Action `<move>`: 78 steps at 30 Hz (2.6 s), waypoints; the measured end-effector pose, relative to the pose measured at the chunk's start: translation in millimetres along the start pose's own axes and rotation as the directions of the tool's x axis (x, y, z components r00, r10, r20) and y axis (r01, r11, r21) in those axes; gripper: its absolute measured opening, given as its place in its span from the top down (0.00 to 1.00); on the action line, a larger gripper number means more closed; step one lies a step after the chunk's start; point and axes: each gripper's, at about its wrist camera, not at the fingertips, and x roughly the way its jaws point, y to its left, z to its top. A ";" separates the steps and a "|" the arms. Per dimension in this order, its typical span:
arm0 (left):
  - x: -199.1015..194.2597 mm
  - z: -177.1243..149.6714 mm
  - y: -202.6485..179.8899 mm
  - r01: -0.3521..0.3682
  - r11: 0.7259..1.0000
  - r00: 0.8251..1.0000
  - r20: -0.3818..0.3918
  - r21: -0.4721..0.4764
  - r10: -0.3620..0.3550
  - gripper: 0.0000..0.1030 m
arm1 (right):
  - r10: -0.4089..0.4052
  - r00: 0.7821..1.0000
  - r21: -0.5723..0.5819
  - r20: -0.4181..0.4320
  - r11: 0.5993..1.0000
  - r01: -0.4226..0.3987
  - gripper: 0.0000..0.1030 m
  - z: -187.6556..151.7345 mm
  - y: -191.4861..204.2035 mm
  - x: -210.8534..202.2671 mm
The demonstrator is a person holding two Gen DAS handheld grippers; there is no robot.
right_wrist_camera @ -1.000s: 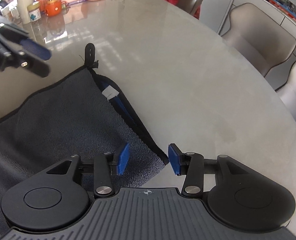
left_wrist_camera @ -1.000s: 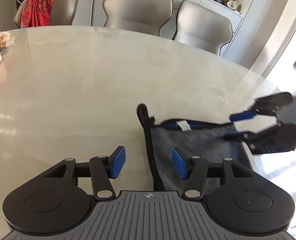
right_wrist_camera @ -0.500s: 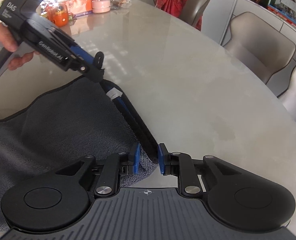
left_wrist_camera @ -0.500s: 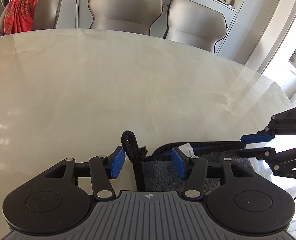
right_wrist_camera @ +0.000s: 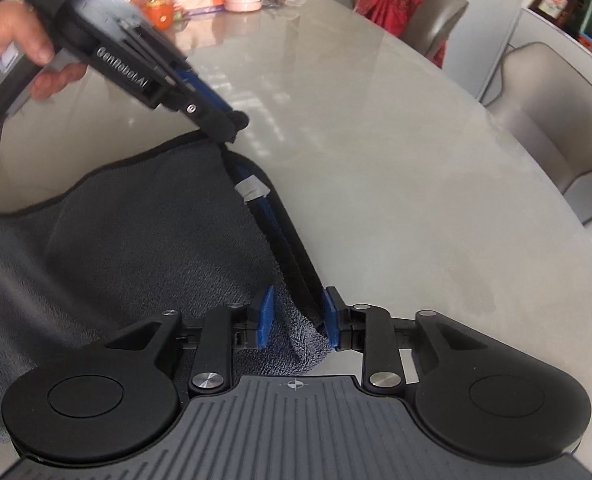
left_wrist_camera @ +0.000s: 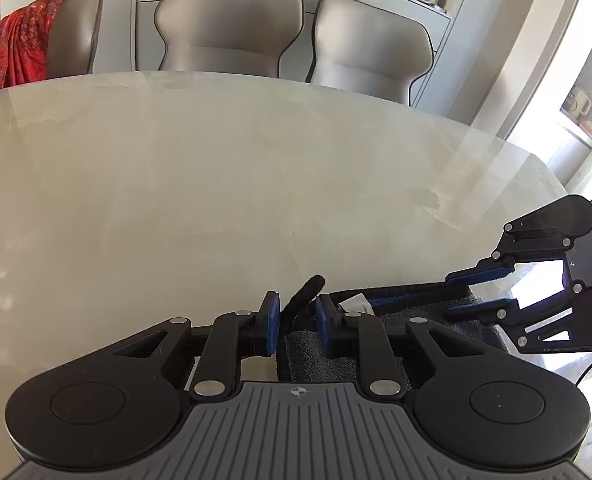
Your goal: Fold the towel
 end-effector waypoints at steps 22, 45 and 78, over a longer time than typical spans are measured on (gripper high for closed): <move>-12.8 22.3 -0.1 -0.022 1.000 0.996 0.083 -0.013 0.023 0.87 | -0.210 0.978 0.248 -0.021 0.946 0.208 0.73 -11.7 -17.8 -14.0; 19.5 -7.6 -29.3 0.031 0.993 0.999 -0.040 0.111 -0.027 0.82 | 0.124 0.992 0.188 -0.021 0.975 -0.117 0.44 -53.8 109.0 -52.1; -92.6 -137.7 -82.7 -0.007 0.966 0.989 -0.144 0.257 0.046 0.57 | 0.091 0.996 0.494 -0.019 0.866 -0.070 0.39 -76.7 196.4 -86.1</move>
